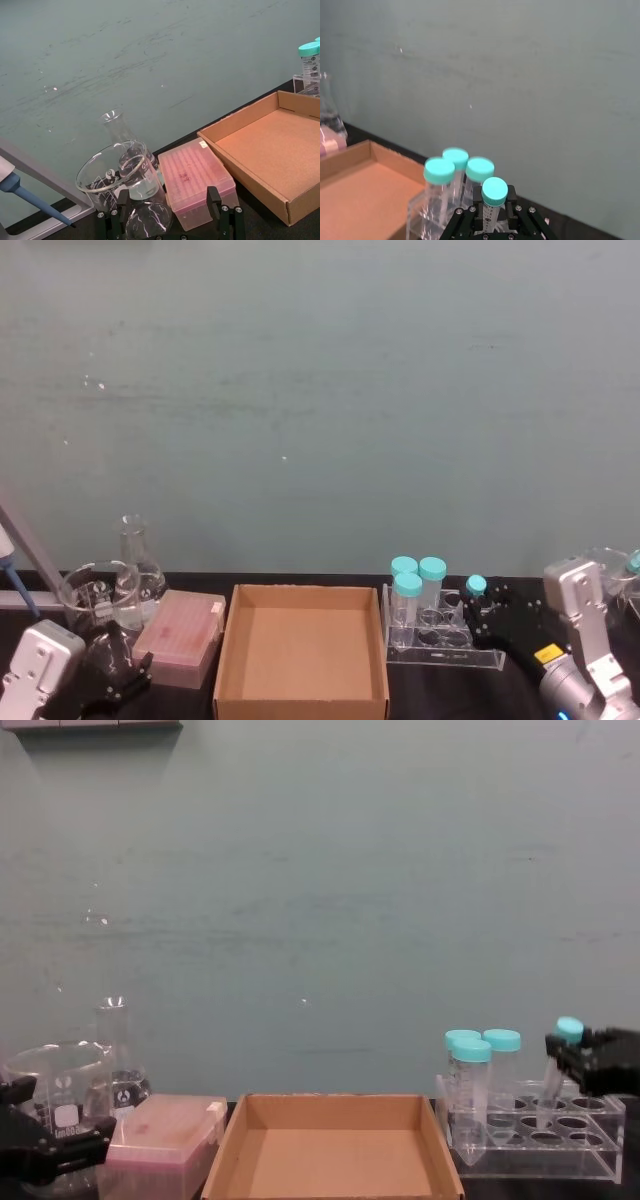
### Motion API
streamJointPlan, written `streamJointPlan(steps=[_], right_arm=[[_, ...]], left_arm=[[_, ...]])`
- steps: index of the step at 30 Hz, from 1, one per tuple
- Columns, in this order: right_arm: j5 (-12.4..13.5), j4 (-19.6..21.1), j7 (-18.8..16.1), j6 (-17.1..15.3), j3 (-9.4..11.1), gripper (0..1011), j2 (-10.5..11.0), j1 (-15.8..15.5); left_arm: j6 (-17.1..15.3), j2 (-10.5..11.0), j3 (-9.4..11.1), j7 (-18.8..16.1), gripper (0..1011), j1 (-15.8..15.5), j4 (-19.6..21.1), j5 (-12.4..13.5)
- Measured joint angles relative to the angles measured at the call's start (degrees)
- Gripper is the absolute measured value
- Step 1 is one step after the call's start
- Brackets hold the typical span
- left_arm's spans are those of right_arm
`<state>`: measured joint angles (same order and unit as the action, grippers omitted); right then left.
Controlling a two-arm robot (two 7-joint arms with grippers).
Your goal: Use the right hand to move the test tube from the test tube rack into the box.
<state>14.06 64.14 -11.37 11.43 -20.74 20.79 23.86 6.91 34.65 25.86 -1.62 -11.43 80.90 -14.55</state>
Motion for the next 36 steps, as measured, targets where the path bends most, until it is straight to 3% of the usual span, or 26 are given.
streamJointPlan(steps=[12,17,24,26,31,36], right_arm=[[3.57,12.37,-4.99,-1.70,3.68,256,1.66,-3.01],[5.14,14.79,-9.15,-1.70,3.55,256,1.10,-2.38],[6.38,13.82,-13.35,-4.21,1.69,255,-1.64,0.85],[6.88,12.56,-14.33,-6.83,0.60,256,-2.84,2.47],[7.24,7.30,-14.93,-12.02,-2.11,256,-6.04,6.62],[5.89,2.29,-14.64,-12.86,-4.31,255,-8.57,9.50]], left_arm=[[0.00,0.00,0.00,0.00,1000,0.00,0.00,0.00],[0.00,0.00,0.00,0.00,1000,0.00,0.00,0.00],[0.00,0.00,0.00,0.00,1000,0.00,0.00,0.00],[0.00,0.00,0.00,0.00,1000,0.00,0.00,0.00],[0.00,0.00,0.00,0.00,1000,0.00,0.00,0.00],[0.00,0.00,0.00,0.00,1000,0.00,0.00,0.00]])
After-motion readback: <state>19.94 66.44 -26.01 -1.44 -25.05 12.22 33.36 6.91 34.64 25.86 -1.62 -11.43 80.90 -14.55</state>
